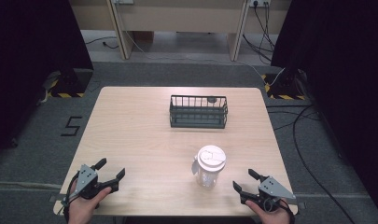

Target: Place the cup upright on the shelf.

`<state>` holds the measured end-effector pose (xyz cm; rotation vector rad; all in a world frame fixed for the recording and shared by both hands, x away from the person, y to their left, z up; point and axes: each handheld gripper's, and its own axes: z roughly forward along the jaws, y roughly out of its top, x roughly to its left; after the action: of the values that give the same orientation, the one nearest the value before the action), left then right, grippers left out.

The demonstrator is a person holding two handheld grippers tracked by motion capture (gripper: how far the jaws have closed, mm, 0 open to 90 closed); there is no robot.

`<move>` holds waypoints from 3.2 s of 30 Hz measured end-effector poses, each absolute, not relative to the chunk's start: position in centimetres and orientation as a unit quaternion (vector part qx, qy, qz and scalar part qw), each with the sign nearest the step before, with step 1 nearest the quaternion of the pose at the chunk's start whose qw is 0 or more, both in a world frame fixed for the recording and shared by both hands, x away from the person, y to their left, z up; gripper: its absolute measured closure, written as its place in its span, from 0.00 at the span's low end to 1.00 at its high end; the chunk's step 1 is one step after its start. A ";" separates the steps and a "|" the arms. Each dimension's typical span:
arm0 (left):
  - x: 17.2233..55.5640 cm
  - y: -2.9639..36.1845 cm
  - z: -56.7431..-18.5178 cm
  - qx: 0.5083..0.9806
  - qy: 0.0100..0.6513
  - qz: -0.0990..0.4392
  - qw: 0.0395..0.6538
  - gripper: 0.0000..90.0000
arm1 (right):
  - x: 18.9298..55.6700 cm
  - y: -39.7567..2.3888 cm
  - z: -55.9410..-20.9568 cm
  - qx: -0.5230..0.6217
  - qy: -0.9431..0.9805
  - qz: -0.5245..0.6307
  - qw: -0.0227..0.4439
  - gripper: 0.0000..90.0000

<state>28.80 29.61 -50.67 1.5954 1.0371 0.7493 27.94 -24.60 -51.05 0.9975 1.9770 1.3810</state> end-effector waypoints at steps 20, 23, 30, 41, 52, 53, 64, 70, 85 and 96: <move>28.8 29.3 -50.8 0.672 0.429 0.313 0.516 0.16 | 27.7 -21.9 -50.3 0.331 0.740 0.535 0.238 0.25; 28.8 29.3 -50.8 0.672 0.428 0.313 0.516 0.16 | 27.8 -21.6 -50.3 0.329 0.741 0.536 0.234 0.25; 28.8 29.2 -50.8 0.673 0.428 0.312 0.516 0.16 | 28.3 -20.6 -50.2 0.316 0.748 0.538 0.227 0.24; 28.7 28.9 -50.8 0.676 0.425 0.310 0.516 0.16 | 29.2 -18.9 -50.0 0.306 0.750 0.545 0.216 0.23; 28.7 28.8 -50.7 0.675 0.423 0.309 0.520 0.16 | 29.9 -17.8 -50.1 0.300 0.754 0.545 0.211 0.20; 28.7 28.8 -50.7 0.675 0.423 0.309 0.520 0.16 | 29.9 -17.8 -50.1 0.300 0.754 0.545 0.211 0.20; 28.6 28.7 -50.7 0.675 0.421 0.308 0.522 0.16 | 30.9 -16.4 -50.6 0.292 0.761 0.541 0.208 0.17; 28.6 28.7 -50.7 0.676 0.420 0.307 0.522 0.16 | 31.4 -16.0 -50.9 0.287 0.762 0.542 0.207 0.17; 28.6 28.6 -50.7 0.680 0.415 0.305 0.523 0.16 | 31.9 -15.6 -51.6 0.288 0.755 0.556 0.195 0.18; 28.6 28.6 -50.7 0.679 0.416 0.304 0.523 0.16 | 31.9 -15.3 -51.6 0.283 0.756 0.554 0.203 0.21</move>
<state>28.61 28.56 -50.70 1.6262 0.9951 0.7267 31.92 -15.31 -51.56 0.7888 2.1100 1.5460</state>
